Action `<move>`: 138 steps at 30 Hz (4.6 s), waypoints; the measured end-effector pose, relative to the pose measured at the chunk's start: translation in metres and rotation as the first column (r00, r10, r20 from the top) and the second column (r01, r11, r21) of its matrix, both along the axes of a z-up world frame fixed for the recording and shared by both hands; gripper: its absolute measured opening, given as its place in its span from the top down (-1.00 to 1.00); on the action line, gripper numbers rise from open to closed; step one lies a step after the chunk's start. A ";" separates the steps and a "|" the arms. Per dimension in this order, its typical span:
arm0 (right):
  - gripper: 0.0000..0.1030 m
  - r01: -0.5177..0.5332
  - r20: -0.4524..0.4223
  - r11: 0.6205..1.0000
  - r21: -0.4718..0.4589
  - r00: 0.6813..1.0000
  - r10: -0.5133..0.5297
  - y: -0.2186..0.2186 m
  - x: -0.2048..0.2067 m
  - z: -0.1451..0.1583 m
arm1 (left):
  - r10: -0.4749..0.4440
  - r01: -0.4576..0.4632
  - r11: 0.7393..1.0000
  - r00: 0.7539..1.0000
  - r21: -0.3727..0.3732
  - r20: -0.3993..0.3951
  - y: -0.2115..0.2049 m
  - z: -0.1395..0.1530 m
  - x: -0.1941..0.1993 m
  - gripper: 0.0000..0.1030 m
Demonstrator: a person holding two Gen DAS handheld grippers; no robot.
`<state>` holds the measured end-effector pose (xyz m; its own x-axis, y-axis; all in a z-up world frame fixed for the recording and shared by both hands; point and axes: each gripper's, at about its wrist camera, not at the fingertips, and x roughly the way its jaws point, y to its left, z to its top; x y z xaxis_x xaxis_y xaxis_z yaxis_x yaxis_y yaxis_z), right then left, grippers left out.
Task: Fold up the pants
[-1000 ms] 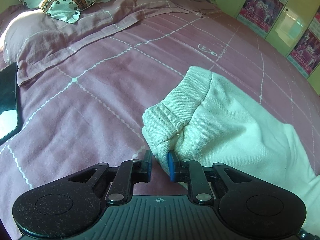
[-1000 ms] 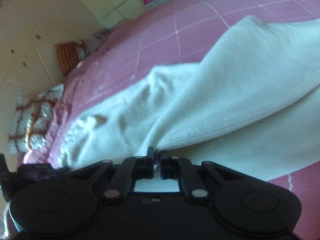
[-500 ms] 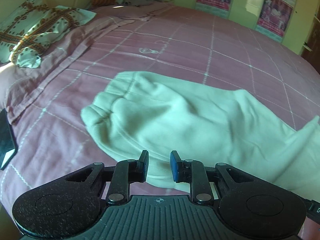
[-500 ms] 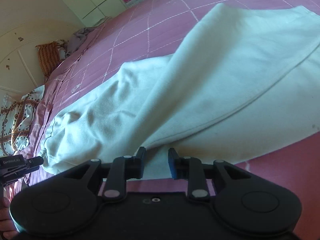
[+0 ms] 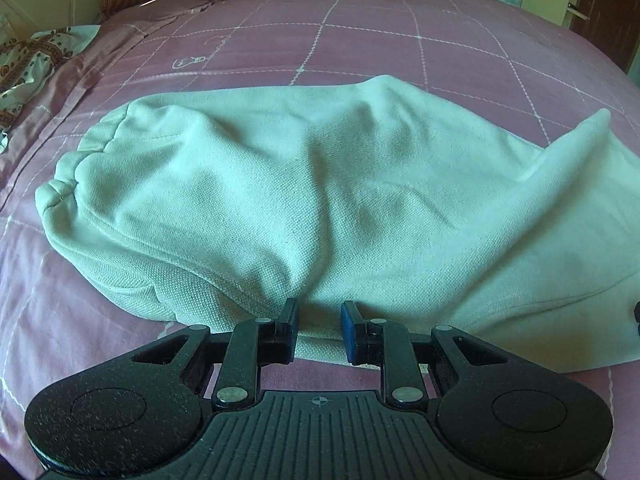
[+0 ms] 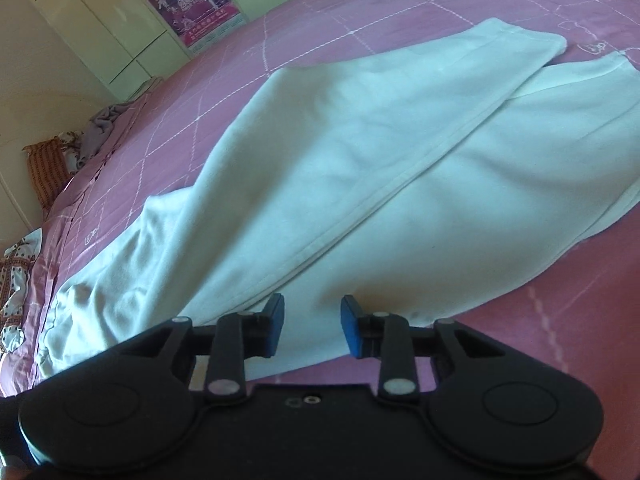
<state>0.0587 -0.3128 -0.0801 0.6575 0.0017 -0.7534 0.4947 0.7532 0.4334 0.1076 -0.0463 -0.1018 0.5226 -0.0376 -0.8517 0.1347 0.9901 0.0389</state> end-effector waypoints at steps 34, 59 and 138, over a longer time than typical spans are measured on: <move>0.89 0.107 0.019 0.994 -0.003 0.994 -0.107 -0.062 -0.036 -0.021 | -0.022 0.022 0.999 1.000 0.032 0.010 -0.001 -0.003 0.001 0.54; 0.79 0.364 0.115 0.917 0.163 0.916 -0.384 -0.193 -0.016 -0.033 | -0.023 0.022 0.995 1.000 0.092 0.006 -0.010 -0.004 0.001 0.54; 0.53 0.500 0.120 0.829 -0.252 0.866 -0.485 -0.230 -0.106 -0.004 | -0.074 0.064 0.985 0.996 0.161 0.059 -0.025 0.005 -0.014 0.51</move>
<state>-0.0472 -0.5424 -0.0839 0.5532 -0.5276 -0.6447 0.8145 0.5048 0.2858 0.0940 -0.0717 -0.0963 0.5774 0.0581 -0.8144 0.1942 0.9591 0.2061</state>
